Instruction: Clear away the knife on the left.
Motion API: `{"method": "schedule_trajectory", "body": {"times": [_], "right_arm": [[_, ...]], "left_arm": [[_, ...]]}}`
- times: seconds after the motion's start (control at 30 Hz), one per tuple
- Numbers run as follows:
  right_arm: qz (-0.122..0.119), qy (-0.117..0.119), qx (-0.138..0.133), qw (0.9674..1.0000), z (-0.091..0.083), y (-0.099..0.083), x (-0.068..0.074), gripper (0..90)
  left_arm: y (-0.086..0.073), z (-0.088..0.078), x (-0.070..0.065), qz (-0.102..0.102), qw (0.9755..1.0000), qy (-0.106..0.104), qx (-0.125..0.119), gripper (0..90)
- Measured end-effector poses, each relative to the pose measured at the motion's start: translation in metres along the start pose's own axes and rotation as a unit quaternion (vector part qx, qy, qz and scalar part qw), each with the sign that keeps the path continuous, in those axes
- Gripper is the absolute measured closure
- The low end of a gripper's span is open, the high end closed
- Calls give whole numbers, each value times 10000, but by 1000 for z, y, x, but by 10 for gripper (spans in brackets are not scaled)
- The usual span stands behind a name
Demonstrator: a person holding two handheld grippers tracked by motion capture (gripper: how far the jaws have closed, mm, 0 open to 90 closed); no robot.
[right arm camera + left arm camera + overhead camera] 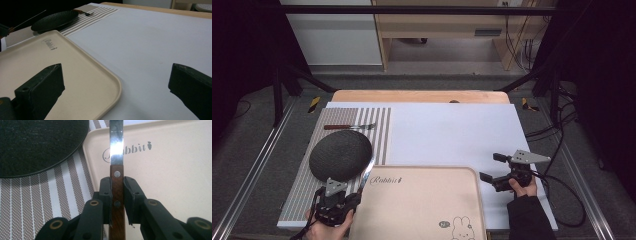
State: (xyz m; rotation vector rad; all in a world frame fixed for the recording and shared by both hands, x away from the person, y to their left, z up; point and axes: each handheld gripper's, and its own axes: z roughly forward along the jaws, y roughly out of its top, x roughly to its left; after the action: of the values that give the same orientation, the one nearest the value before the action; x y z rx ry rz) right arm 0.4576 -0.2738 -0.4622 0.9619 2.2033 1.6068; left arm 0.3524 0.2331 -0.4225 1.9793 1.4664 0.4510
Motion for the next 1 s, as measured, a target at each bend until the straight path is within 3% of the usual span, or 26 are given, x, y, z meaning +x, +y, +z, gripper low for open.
{"method": "schedule_trajectory", "body": {"times": [0.3, 1.0], "right_arm": [[6, 1, -8, 10000, -1, 0, 0, 4], [-10, -21, 15, 10000, 0, 0, 0, 5]], "left_arm": [[-7, 7, -10, -146, 9998, 100, -6, 771], [-21, 29, -15, -293, 9982, 279, 440, 770]]}}
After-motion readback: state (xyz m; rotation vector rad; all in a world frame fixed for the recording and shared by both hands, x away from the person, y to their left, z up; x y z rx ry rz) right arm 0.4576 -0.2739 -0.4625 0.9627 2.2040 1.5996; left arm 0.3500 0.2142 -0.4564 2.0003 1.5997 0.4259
